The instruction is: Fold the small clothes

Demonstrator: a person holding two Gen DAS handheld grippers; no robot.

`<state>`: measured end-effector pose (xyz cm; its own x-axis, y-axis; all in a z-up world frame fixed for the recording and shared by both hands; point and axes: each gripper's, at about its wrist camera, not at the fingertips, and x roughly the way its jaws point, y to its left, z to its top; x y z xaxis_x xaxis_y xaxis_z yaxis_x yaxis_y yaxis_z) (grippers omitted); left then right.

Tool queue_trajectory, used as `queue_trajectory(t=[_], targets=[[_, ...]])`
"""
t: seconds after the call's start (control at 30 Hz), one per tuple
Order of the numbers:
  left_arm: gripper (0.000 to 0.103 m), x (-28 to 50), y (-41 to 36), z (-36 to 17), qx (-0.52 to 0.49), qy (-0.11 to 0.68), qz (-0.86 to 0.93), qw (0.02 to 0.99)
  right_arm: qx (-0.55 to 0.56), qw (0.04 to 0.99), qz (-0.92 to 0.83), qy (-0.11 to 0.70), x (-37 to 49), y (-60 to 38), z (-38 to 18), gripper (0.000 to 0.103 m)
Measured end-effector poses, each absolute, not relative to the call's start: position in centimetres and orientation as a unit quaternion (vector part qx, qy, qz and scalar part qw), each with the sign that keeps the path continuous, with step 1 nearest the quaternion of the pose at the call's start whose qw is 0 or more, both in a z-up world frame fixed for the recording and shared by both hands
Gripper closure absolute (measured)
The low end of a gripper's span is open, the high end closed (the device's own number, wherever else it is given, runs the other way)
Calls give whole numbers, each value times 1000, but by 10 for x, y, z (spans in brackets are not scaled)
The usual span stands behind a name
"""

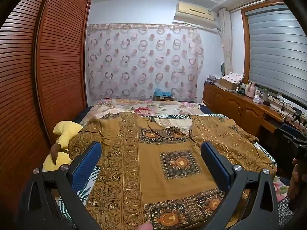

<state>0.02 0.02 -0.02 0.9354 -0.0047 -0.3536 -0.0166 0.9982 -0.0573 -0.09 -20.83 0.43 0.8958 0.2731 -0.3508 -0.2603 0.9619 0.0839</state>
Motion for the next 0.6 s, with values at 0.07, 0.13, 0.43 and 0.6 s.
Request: queue_trajectory(t=[0.07,0.13,0.43,0.6], targets=[[0,0,0,0,-30,177,3,984,18,973,137,183,-1,-209,4,1],[0,0,0,0,-30,178,4,984,17,974,137,180,-2,-208,4,1],[0,-1,-2,-1,-28,177,5,984,18,974,136,181,-1,-209,4,1],[0,-1,-2,0,-27,177,5,984,18,974,136,181,-4,-209,6,1]])
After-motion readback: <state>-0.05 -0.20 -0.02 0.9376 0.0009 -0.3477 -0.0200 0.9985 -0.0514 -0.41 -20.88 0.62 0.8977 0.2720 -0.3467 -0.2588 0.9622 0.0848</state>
